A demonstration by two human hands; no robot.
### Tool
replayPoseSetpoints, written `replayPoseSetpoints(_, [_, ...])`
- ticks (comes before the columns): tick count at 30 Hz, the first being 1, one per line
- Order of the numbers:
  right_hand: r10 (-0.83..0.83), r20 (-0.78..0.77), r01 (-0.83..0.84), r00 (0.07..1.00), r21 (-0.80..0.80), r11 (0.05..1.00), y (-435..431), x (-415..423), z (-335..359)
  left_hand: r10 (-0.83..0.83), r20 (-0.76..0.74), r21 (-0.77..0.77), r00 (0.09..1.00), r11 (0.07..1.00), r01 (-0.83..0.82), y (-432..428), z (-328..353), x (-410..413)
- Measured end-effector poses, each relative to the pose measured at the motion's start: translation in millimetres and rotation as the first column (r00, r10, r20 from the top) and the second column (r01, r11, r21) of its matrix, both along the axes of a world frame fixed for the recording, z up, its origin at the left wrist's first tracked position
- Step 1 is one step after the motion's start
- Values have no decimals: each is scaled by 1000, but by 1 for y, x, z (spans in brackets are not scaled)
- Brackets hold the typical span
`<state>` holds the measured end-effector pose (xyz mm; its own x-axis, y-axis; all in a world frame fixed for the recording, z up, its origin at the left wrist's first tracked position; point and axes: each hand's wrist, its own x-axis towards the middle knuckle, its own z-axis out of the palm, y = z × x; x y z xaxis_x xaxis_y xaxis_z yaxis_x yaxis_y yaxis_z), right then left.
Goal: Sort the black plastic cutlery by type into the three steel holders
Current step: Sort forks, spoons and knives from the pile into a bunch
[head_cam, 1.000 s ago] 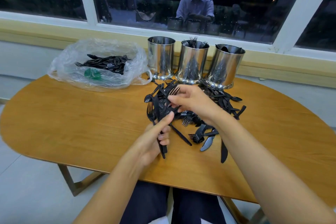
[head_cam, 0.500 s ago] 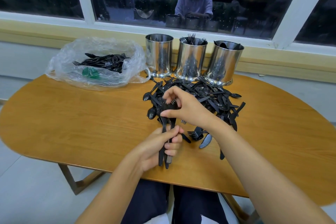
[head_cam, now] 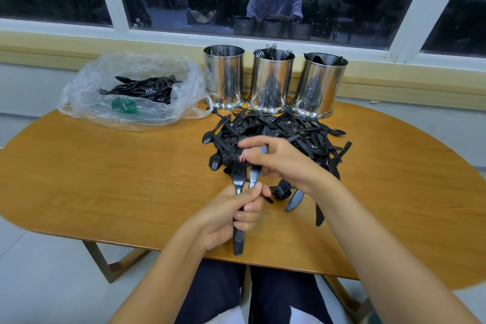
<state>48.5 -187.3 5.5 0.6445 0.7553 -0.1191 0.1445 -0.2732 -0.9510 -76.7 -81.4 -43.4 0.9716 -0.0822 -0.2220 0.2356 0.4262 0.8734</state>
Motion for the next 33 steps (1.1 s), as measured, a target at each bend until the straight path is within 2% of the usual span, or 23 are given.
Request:
replayPoseSetpoints(2, [90, -37, -89, 995, 45, 995, -3, -1, -1, -48, -7, -1, 999, 999, 48, -2, 0, 0])
replayPoseSetpoints(8, [114, 190, -119, 975, 14, 993, -8, -2, 3, -94, -38, 5, 995, 996, 94, -6, 2, 2])
replayPoseSetpoints(12, [4, 349, -32, 937, 75, 997, -13, 6, 6, 73, 21, 53, 997, 996, -74, -14, 4, 8])
replayPoseSetpoints(14, [-54, 358, 16, 932, 107, 994, -16, 13, 6, 132, 71, 169, 989, 975, -142, -15, 4, 10])
replayPoseSetpoints(17, [-90, 353, 46, 931, 132, 990, -19, 13, -1, 92, 70, 404, 993, 908, -113, -13, 0, 10])
replayPoseSetpoints(19, [-98, 256, 56, 962, 167, 984, -23, 12, -8, 107, 79, 433, 991, 892, -131, -12, -3, 10])
replayPoseSetpoints(21, [-137, 182, 105, 974, 178, 979, -32, 17, -18, 207, 64, 371, 976, 903, -216, -11, -7, 9])
replayPoseSetpoints(22, [-176, 248, 145, 953, 136, 980, -39, 22, -24, 266, 41, 323, 963, 909, -265, -9, -10, 9])
replayPoseSetpoints(24, [-196, 510, 251, 838, -40, 967, -55, 32, -38, 359, -6, 217, 933, 911, -350, -4, -16, 9])
replayPoseSetpoints(26, [-103, 655, 317, 748, -216, 924, -69, 38, -50, 412, -50, 118, 910, 907, -404, 0, -21, 10])
replayPoseSetpoints(29, [57, 714, 336, 698, -397, 854, -81, 38, -65, 430, -80, 34, 899, 903, -428, -1, -23, 13])
replayPoseSetpoints(33, [103, 777, 384, 621, -417, 824, -81, 33, -65, 426, -90, -41, 900, 902, -430, -7, -24, 18])
